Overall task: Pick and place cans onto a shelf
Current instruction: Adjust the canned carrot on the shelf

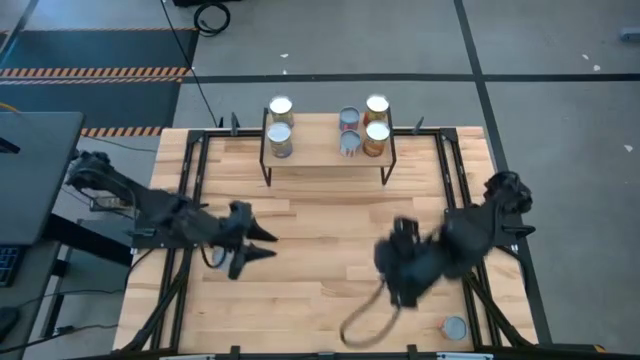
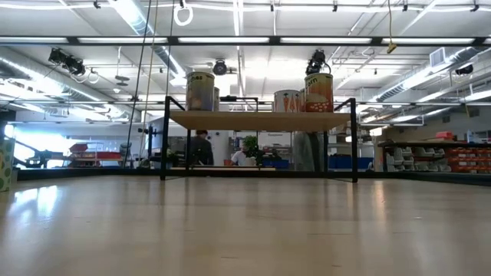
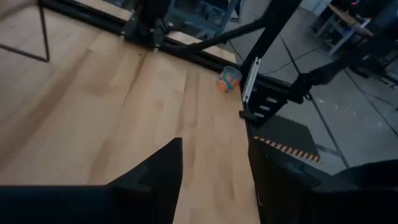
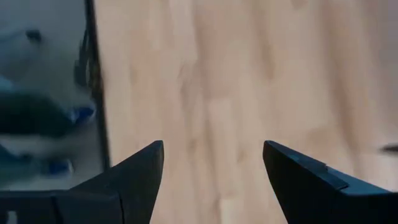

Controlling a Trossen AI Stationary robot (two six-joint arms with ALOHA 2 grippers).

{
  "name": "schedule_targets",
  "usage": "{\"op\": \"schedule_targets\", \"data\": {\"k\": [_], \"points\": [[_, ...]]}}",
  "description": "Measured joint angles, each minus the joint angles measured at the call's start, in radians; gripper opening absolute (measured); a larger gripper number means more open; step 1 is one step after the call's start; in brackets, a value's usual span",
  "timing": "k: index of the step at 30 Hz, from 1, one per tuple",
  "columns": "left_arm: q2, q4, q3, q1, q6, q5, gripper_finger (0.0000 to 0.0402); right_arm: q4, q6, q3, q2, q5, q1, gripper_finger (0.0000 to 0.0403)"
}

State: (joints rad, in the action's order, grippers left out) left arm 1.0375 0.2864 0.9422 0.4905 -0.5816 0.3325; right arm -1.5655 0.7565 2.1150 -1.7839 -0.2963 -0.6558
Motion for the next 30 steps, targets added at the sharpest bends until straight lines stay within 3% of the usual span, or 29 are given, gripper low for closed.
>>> {"op": "schedule_targets", "data": {"k": [9, 12, 14, 18, 23, 30], "points": [[0.198, -0.198, 0.0, 0.131, -0.144, 0.122, 0.0187, 0.114, 0.246, -0.4, -0.001, 0.303, -0.257, 0.03], [0.236, -0.26, 0.0, 0.163, -0.196, 0.186, 0.0187, 0.121, 0.278, -0.466, 0.002, 0.296, -0.295, 0.0315], [0.252, -0.284, 0.0, 0.179, -0.233, 0.231, 0.0187, 0.117, 0.296, -0.476, 0.022, 0.215, -0.298, 0.0321], [0.257, -0.331, 0.0, 0.193, -0.271, 0.308, 0.0187, 0.068, 0.28, -0.443, 0.076, 0.0, -0.232, 0.0319], [0.257, -0.484, 0.001, 0.169, -0.164, 0.348, 0.0187, 0.047, 0.048, -0.389, 0.139, -0.144, -0.074, 0.0314], [0.253, -0.503, 0.001, 0.066, -0.063, 0.348, 0.0187, 0.141, -0.435, -0.38, 0.185, -0.202, 0.26, 0.0313]]}}
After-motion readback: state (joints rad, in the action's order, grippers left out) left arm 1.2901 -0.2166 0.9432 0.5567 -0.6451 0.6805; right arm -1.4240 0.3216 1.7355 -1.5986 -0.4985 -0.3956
